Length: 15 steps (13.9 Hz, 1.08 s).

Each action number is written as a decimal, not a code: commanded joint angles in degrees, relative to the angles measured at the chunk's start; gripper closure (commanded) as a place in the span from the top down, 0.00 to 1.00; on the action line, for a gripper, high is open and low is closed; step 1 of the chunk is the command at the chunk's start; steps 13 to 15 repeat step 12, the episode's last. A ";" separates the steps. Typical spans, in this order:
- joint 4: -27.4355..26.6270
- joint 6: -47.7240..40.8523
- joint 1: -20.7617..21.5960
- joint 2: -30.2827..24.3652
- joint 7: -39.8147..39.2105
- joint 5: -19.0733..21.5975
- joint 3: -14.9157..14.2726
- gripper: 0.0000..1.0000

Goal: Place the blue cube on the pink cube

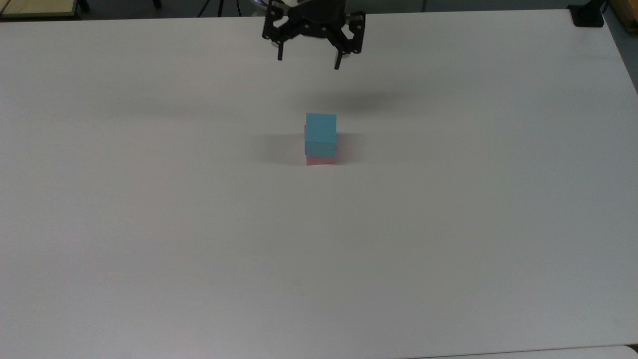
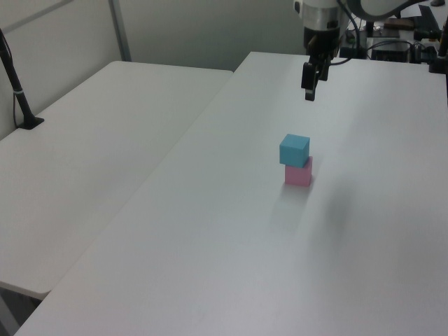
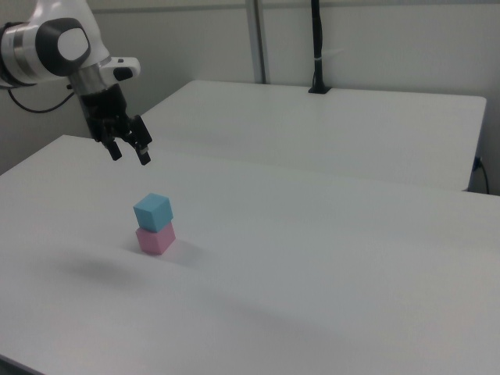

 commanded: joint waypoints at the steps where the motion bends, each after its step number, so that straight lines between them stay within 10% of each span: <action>1: -0.91 -1.16 -1.67 -1.54 -3.77 1.69 -0.65 1.00; 15: -0.82 -0.89 -1.76 -1.19 -4.21 2.04 -3.28 1.00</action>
